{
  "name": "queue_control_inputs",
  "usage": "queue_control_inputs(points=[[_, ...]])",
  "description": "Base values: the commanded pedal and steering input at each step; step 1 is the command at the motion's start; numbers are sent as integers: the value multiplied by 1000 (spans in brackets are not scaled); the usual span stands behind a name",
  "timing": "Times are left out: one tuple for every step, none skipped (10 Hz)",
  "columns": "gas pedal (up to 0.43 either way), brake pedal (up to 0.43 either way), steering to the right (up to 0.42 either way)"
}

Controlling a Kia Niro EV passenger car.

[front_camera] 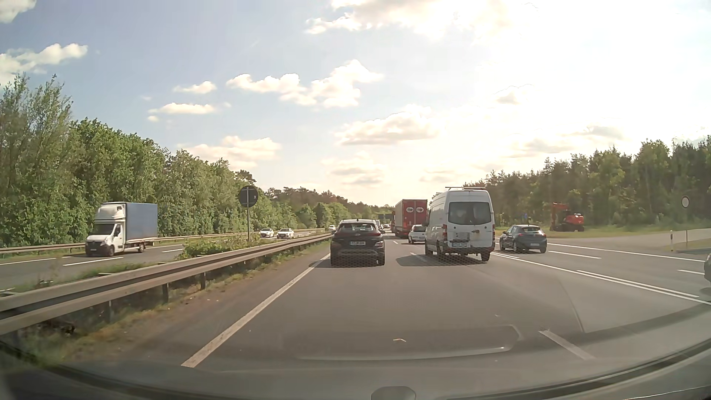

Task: Follow the waypoints while adhering to traffic rules and regulations

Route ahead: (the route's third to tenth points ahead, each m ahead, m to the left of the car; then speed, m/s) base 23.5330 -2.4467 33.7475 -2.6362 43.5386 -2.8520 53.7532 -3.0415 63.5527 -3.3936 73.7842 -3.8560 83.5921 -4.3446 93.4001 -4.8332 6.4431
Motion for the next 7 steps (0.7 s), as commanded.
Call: queue_control_inputs(points=[[28, 0, 1], [39, 0, 1], [47, 0, 1], [47, 0, 1], [47, 0, 1], [59, 0, 1], [67, 0, 1]])
